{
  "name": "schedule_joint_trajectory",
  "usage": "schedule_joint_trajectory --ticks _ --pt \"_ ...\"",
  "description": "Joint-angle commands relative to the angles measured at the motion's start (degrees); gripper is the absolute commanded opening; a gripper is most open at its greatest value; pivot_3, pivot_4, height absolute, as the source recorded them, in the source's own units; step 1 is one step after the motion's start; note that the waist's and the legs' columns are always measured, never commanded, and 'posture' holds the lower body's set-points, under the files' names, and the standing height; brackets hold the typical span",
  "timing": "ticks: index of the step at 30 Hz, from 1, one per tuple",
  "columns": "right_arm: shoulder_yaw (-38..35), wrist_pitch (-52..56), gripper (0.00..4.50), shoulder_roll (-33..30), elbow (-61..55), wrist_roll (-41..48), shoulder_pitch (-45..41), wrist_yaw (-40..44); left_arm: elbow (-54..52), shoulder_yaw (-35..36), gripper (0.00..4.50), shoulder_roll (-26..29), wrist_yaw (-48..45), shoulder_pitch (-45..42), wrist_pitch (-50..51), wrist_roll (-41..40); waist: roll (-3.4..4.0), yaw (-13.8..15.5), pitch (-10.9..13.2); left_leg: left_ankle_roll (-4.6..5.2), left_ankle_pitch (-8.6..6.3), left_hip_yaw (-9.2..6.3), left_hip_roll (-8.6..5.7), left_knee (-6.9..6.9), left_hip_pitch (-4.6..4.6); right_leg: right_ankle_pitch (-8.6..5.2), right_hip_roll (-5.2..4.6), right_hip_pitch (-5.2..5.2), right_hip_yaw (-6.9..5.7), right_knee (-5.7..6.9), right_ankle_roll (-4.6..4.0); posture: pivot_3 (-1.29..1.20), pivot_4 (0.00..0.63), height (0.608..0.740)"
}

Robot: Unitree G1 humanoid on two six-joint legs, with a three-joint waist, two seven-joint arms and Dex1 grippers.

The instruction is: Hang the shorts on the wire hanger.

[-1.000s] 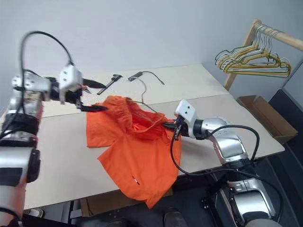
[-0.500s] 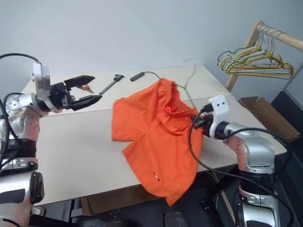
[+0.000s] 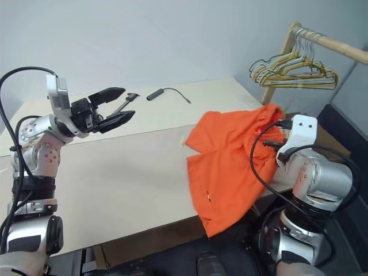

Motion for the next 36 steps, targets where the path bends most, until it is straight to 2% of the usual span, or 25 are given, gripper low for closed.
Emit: schedule_joint_trajectory --ticks 1,4,11,18,22,26,31,36 --pt "-1.0 -4.4 0.0 2.3 -0.1 -7.0 -4.2 -9.3 -3.5 1.7 4.41 -1.0 -0.3 0.1 1.4 -4.1 0.04 -0.4 0.0 0.0 0.0 0.0 0.0 -0.01 0.0 0.0 0.0 0.0 0.0 0.0 0.0 -0.2 0.0 0.74" --pt "-2.6 -10.2 0.0 4.3 3.6 -10.2 -7.0 -14.9 -5.2 1.9 4.41 -2.7 1.2 0.8 2.2 -6.0 0.11 -1.0 -0.1 0.0 0.0 0.0 -0.01 -0.04 0.02 0.0 -0.01 0.01 0.02 -0.01 0.0 -0.19 0.0 0.74" --pt "-4.7 -20.6 0.0 0.5 14.9 -12.4 -12.2 -19.4 -11.9 0.0 4.41 -6.0 4.6 4.3 4.4 -7.7 0.15 -1.7 -0.1 0.0 0.0 0.0 -0.04 -0.13 0.12 0.0 -0.01 0.08 0.06 -0.04 0.0 -0.17 0.0 0.74" --pt "-9.8 -31.3 0.0 -3.6 26.9 -10.6 -19.8 -25.5 -14.8 0.1 4.41 -7.0 6.7 6.3 5.0 -8.7 0.28 -1.8 -0.1 0.0 0.01 0.05 -0.06 -0.22 0.28 0.0 0.01 0.18 0.15 -0.07 0.0 -0.16 0.0 0.74" --pt "-12.5 -36.5 0.0 -6.4 35.1 -8.0 -23.3 -26.3 -14.7 0.0 4.41 -7.0 7.0 6.4 4.7 -8.6 0.3 -1.8 -0.1 0.0 0.01 0.05 -0.07 -0.24 0.29 0.0 0.02 0.2 0.15 -0.12 0.0 -0.15 0.0 0.74" --pt "-13.7 -39.0 0.0 -10.0 43.4 -5.3 -25.3 -25.5 -14.9 -0.1 4.41 -7.1 7.2 6.4 4.4 -8.6 0.29 -1.7 -0.1 0.0 0.01 0.06 -0.07 -0.27 0.28 0.0 0.02 0.25 0.15 -0.21 0.0 -0.15 0.0 0.74" --pt "-19.5 -38.1 0.0 -12.5 51.0 0.6 -28.6 -27.8 -15.1 0.4 4.41 -7.1 7.4 6.9 4.0 -8.9 0.37 -1.7 0.0 0.01 0.01 0.07 -0.07 -0.28 0.29 0.0 0.02 0.27 0.17 -0.23 0.01 -0.14 0.0 0.74" --pt "-19.7 -37.8 0.0 -14.5 55.1 2.8 -29.2 -29.5 -15.1 0.5 4.41 -6.9 7.3 7.1 3.9 -8.9 0.37 -1.6 0.0 0.01 0.01 0.06 -0.05 -0.3 0.29 0.0 0.06 0.32 0.14 -0.32 0.0 -0.14 0.0 0.74"
